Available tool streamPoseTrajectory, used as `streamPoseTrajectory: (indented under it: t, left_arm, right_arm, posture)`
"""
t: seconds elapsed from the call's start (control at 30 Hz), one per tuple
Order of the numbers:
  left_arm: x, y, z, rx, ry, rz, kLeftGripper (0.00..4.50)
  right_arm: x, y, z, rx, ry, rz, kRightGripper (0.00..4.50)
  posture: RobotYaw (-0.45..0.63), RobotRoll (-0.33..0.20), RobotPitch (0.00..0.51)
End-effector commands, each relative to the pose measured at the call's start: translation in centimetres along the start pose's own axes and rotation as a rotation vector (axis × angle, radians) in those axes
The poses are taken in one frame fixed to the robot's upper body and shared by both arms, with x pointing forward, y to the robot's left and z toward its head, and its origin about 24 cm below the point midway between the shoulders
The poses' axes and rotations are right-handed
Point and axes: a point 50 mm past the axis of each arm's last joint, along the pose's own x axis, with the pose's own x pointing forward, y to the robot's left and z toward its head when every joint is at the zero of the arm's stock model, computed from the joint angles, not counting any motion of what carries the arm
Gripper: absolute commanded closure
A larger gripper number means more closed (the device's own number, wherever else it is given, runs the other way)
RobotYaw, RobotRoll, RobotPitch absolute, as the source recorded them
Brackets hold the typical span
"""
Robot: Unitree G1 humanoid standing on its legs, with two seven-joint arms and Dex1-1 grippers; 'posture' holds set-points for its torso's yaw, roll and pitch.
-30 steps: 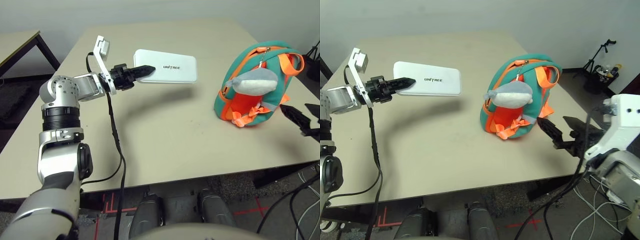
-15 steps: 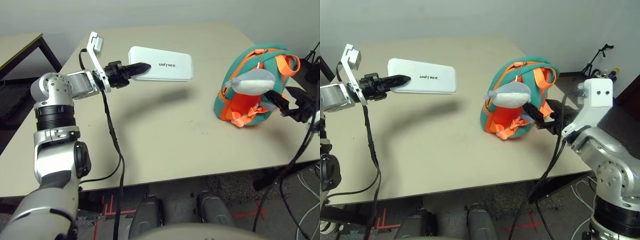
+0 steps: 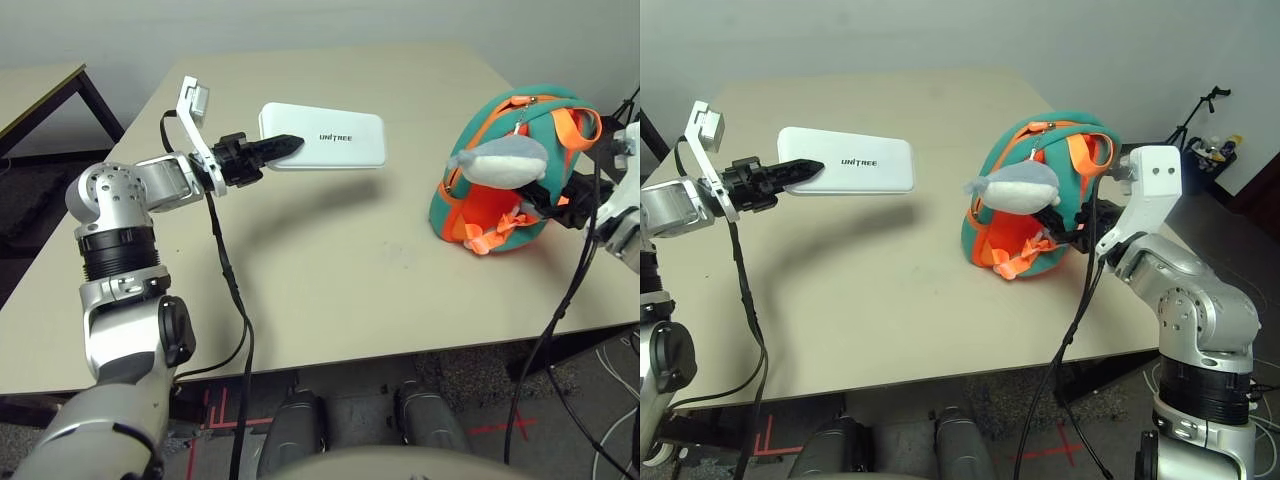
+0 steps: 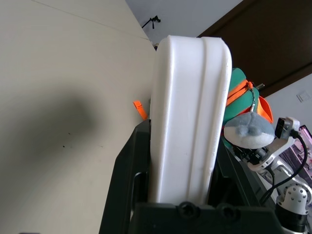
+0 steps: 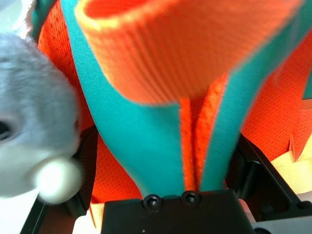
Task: Put the pencil case into the backpack and zip it.
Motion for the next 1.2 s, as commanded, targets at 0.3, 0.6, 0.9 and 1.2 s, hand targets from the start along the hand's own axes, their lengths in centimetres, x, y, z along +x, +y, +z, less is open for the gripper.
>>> streamPoseTrajectory:
  t: [0.3,0.6,0.9,1.2]
  left_arm:
    - [-1.0,-1.2,-2.2,-0.016,-0.033,-0.015,3.09]
    - [-1.0,-1.3,-2.7,-0.035,-0.04,-0.009,3.09]
    - [-0.7,-1.5,-2.7,-0.036,-0.032,-0.026,3.09]
    - [-0.8,-1.3,-2.8,-0.037,-0.02,-0.021,3.09]
  right_arm:
    - [-0.3,-1.3,0.2,-0.009,0.064,-0.029,0.0]
    - [0.1,-1.8,0.0,-0.013,0.033,-0.056,0.16]
    - [-0.5,-1.9,0.1,-0.007,0.056,-0.057,2.74]
    - [-2.7,1.1,2.9,-0.007,0.046,0.115,4.37]
  posture:
    - [0.0,0.0,0.169]
    - [0.0,0.0,0.181]
    - [-0.01,0.0,0.183]
    - [-0.02,0.0,0.178]
